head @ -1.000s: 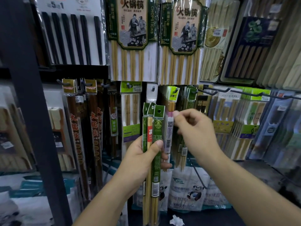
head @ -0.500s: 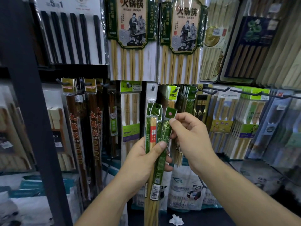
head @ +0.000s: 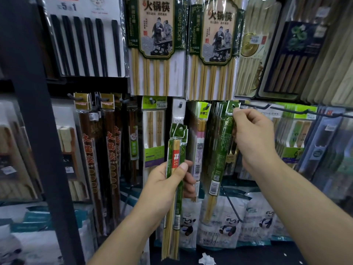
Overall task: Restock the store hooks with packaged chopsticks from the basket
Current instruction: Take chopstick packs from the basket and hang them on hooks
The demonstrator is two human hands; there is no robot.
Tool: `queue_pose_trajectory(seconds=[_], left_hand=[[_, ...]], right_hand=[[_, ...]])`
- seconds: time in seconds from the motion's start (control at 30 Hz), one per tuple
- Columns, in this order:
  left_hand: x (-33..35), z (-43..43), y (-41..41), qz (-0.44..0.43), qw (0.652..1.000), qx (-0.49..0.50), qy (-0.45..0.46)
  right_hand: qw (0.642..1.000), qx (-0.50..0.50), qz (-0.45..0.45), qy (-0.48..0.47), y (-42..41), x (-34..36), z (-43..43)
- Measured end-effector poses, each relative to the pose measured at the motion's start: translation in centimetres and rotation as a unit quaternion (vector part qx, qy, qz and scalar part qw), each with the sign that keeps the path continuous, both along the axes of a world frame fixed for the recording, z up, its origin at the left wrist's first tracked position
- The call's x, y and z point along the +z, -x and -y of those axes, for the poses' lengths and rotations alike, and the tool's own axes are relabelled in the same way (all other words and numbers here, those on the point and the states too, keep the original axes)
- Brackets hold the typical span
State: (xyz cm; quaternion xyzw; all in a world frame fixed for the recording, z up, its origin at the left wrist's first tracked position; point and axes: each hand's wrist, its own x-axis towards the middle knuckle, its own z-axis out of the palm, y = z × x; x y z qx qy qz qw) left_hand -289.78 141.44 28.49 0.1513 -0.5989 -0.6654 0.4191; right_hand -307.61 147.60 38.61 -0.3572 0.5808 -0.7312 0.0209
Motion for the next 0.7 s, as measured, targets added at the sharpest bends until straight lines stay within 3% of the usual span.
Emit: queue_pose_trajectory(seconds=[0.57,0.7], left_hand=[[-0.2,0.3,-0.1,-0.007,1.0,-0.018,-0.005],[-0.2,0.3,-0.2,0.011,0.999,-0.039,0.014]], right_hand=[[0.997,-0.06,-0.013,-0.043,0.6,-1.8,0.1],[0.996,-0.004,-0.058,-0.066,-1.6,-2.5,-0.9]])
